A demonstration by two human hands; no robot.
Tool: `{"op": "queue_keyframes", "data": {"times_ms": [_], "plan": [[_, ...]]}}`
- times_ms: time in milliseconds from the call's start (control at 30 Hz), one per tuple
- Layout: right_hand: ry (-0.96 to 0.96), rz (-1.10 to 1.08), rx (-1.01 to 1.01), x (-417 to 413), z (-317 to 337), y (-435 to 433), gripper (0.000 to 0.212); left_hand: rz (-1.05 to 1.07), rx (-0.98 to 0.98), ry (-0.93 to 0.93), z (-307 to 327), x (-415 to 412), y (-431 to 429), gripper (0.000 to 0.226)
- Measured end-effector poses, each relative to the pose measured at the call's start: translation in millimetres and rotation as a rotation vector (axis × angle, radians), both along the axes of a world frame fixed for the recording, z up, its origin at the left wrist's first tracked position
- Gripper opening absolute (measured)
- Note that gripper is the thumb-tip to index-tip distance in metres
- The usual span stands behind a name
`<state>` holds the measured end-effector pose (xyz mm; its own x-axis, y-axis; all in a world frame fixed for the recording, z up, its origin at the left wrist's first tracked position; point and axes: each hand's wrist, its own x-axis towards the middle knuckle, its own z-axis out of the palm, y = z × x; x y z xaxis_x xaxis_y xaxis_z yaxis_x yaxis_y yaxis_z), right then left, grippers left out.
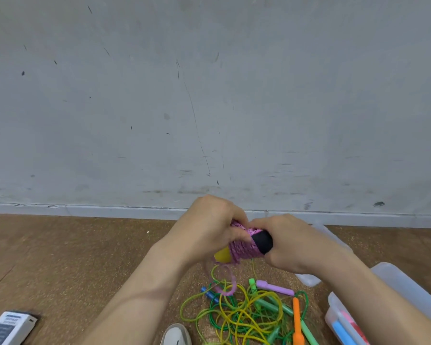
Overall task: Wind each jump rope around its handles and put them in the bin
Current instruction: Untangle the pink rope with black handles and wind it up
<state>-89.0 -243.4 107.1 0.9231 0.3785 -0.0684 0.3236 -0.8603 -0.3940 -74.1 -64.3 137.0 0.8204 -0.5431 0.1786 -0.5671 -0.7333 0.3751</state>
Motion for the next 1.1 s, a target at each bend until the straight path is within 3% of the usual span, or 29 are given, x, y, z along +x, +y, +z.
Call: {"op": "queue_keyframes", "data": {"times_ms": [233, 400, 533, 567, 633, 833, 967, 1100], "plan": [[0.151, 0.272, -0.048, -6, 12, -6, 0.060, 0.083, -0.191, 0.359, -2, 12, 27, 0.015], [0.404, 0.297, 0.362, -9, 29, -12, 0.050, 0.084, -0.446, 0.584, -7, 14, 23, 0.003], [0.540, 0.190, 0.771, -3, 22, -20, 0.053, 0.240, -0.596, 0.847, -37, 32, 37, 0.018], [0.563, 0.134, 0.858, -1, 18, -21, 0.055, 0.316, -0.615, 0.825, -43, 35, 39, 0.017], [0.575, -0.001, 1.013, 4, 12, -21, 0.060, 0.372, -0.458, 0.640, -45, 25, 40, 0.016], [0.543, -0.200, 1.323, 5, 13, -9, 0.068, 0.052, -0.325, 0.510, -28, 13, 17, 0.037], [0.464, -0.339, 1.321, 4, 11, 0, 0.059, -0.026, -0.028, 0.274, -28, 7, 10, 0.020], [0.245, -0.491, 1.091, 9, 6, -6, 0.053, -0.047, 0.115, 0.053, -25, 3, 14, 0.019]]}}
